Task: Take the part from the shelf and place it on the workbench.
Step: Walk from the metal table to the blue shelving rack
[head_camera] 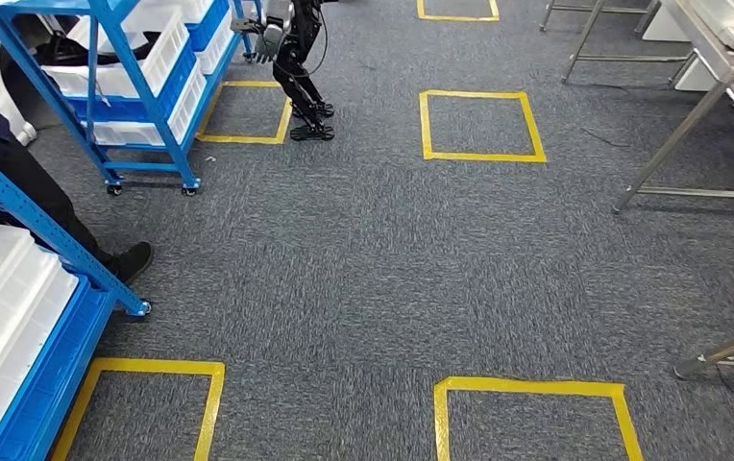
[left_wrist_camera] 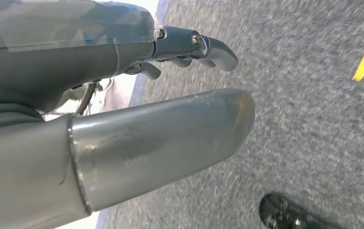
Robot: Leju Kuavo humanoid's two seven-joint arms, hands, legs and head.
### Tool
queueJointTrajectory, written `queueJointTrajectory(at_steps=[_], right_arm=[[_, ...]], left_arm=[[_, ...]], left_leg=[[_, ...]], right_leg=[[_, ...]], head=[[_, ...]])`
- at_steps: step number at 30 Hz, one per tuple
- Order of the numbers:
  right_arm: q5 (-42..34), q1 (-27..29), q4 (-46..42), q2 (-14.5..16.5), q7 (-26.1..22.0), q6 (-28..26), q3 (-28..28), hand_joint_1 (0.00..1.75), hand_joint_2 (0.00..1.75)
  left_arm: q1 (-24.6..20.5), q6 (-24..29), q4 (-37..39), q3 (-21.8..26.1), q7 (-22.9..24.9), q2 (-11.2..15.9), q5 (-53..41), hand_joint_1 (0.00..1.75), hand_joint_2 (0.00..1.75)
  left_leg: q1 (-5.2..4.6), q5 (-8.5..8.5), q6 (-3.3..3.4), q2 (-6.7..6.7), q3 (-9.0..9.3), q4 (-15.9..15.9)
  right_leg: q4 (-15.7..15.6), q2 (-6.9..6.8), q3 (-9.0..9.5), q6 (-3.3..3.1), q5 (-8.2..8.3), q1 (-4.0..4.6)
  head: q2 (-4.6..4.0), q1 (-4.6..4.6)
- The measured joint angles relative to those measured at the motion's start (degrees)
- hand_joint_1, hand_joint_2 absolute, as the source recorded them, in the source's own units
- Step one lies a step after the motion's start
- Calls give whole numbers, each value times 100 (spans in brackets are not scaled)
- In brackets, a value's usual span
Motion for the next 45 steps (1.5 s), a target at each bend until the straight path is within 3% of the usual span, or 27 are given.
queueJointTrajectory(at_steps=[1,3,5,6,8,10,12,13,14,16,17,19,20,22,24,25,27,29,30,32,33,36,38,39,40,43,45], right_arm=[[5,-5,-1,-8,4,7,3,0,0],[14,-5,-1,-24,11,15,7,0,0],[25,8,-1,-34,12,19,7,0,0],[29,14,-1,-37,13,20,7,0,0],[33,16,-1,-43,13,20,7,0,0],[35,8,-1,-45,13,22,7,0,0],[40,1,-1,-45,13,24,8,0,0],[44,-1,-1,-46,13,25,9,0,0],[46,-7,-1,-48,13,25,9,0,0],[49,-32,-1,-50,13,25,11,0,0],[50,-44,-1,-53,13,25,13,0,0],[51,-46,-1,-60,13,25,13,0,0],[51,-37,-1,-64,14,25,13,0,0],[51,-17,0,-71,14,25,13,0,0],[51,-5,1,-79,16,25,13,0,0],[51,-2,2,-80,20,25,13,0,0],[51,10,2,-83,33,25,13,0,0],[51,15,3,-85,46,25,13,0,0],[51,11,3,-86,50,25,13,0,0],[51,-4,2,-88,48,25,13,0,0],[51,-6,2,-88,46,25,13,0,0],[51,13,2,-87,45,25,13,0,0],[51,26,2,-87,45,25,13,0,0],[51,25,2,-87,45,25,13,0,0],[51,20,2,-87,45,25,13,0,0],[51,-1,2,-85,44,25,13,0,0],[51,-19,2,-83,44,25,14,0,0]], left_arm=[[11,-5,0,0,3,-1,0,0,0],[24,-14,1,0,14,-5,0,0,0],[14,-18,2,0,22,-7,0,0,0],[9,-19,2,0,25,-6,0,0,0],[20,-19,2,0,26,-4,0,0,0],[38,-19,2,0,28,-4,0,0,0],[29,-19,2,0,28,0,0,0,0],[20,-20,2,0,27,2,0,0,0],[18,-20,2,0,27,4,0,0,0],[39,-20,2,0,27,10,0,0,0],[51,-20,2,0,27,11,0,0,0],[50,-21,2,0,28,10,0,0,0],[41,-22,2,0,28,9,0,0,0],[19,-23,2,0,29,9,0,0,0],[17,-23,2,0,29,9,0,0,0],[20,-24,2,0,29,8,0,0,0],[14,-25,2,0,29,6,0,0,0],[1,-26,2,0,29,4,0,0,0],[1,-27,2,0,29,4,0,0,0],[23,-29,3,0,29,0,0,0,0],[30,-30,3,0,30,-4,0,0,0],[14,-30,2,0,31,-4,0,0,0],[13,-31,3,0,31,-2,0,0,0],[25,-32,3,0,31,-3,0,0,0],[37,-32,3,0,31,-3,0,0,0],[34,-32,2,0,31,5,0,0,0],[31,-32,2,0,30,12,0,0,0]], left_leg=[[14,11,-36,-18,-18,-1],[20,-130,-69,162,-129,205],[9,-526,-75,431,-435,884],[9,-716,-80,484,-605,1283],[3,-828,-73,518,-721,1663],[-13,-562,-33,596,-385,1166],[-67,-318,39,818,72,352],[-95,-262,71,894,201,103],[-120,-257,94,920,238,0],[-123,-211,137,813,242,-40],[-110,-180,163,764,258,-83],[-73,-111,221,666,283,-163],[-69,-90,237,618,265,-172],[-65,-67,253,498,227,-162],[-57,-62,240,349,212,-138],[-47,-66,224,271,210,-118],[-30,-89,162,131,183,-50],[-21,-86,66,5,114,-2],[-15,-68,14,-60,82,1],[9,-52,-57,-127,31,6],[7,-116,-75,-38,-22,97],[-12,-657,-101,414,-462,1039],[-12,-876,-107,507,-703,1625],[-12,-823,-100,527,-667,1617],[-15,-673,-86,556,-507,1369],[-73,-242,13,800,150,207],[-120,-216,73,838,232,-9]], right_leg=[[-19,-77,2,-45,23,1],[-74,-231,9,-157,73,8],[-92,-405,-15,-232,96,46],[-82,-494,-34,-248,97,72],[-63,-661,-63,-263,93,117],[-52,-801,-63,-269,87,149],[-46,-929,-45,-255,74,177],[-43,-983,-38,-237,69,187],[-44,-1032,-32,-215,67,191],[-56,-1114,-14,-162,67,193],[-34,-1066,-9,-128,41,186],[277,-804,-128,-59,-197,159],[585,-634,-261,-32,-383,126],[1237,-490,-563,4,-681,78],[1314,-448,-600,32,-567,32],[1060,-404,-483,46,-366,6],[366,-138,-179,65,-22,-40],[53,75,-60,44,53,-37],[44,77,-63,16,42,-17],[20,-74,-65,-71,74,-17],[-6,-155,-62,-126,94,-20],[-38,-429,-77,-233,113,23],[-34,-615,-89,-248,105,63],[-32,-695,-87,-253,102,76],[-31,-766,-78,-255,97,86],[-27,-945,-36,-220,71,120],[-29,-1033,-20,-168,65,126]], head=[[-1,0],[-1,0],[0,-2],[0,-3],[1,-3],[0,-3],[0,-2],[0,-2],[0,-2],[-1,-2],[-1,1],[-1,3],[-1,3],[0,2],[1,2],[1,1],[1,3],[0,1],[0,1],[-1,0],[0,-5],[0,-15],[-1,-15],[-2,-14],[-2,-14],[-1,-14],[0,-12]])
